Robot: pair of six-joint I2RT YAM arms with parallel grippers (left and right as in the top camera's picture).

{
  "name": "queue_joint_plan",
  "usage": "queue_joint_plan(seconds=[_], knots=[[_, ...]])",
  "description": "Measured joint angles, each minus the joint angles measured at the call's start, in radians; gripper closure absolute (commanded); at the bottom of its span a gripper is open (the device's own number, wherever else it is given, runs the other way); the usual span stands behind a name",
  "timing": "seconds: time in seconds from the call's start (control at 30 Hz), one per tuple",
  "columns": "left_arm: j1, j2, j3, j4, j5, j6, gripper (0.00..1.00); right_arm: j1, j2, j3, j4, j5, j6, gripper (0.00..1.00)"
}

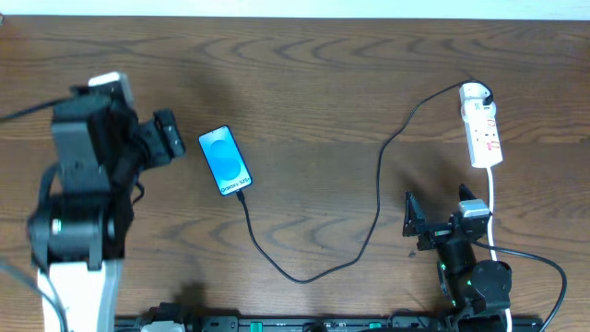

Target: Plug charger to phone and switch on socket

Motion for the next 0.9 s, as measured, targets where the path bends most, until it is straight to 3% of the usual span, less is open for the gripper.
queue_joint_plan(seconds=[0.3,0.53,0.9], knots=[[-0.06,-0.364,-0.447,0.435,-0.018,0.007,0.09,0.0,-0.002,-0.001,0.001,0.0,0.0,0.01],[-0.09,-0.592,-0.758,0.655,0.06,0.13,0.09,0.0,-0.002,-0.001,0.0,0.0,0.0,0.01],[-0.09,-0.866,-1.073,0.688,0.053,0.243,0.09,0.0,-0.003,-0.001,0.0,0.0,0.0,0.01]])
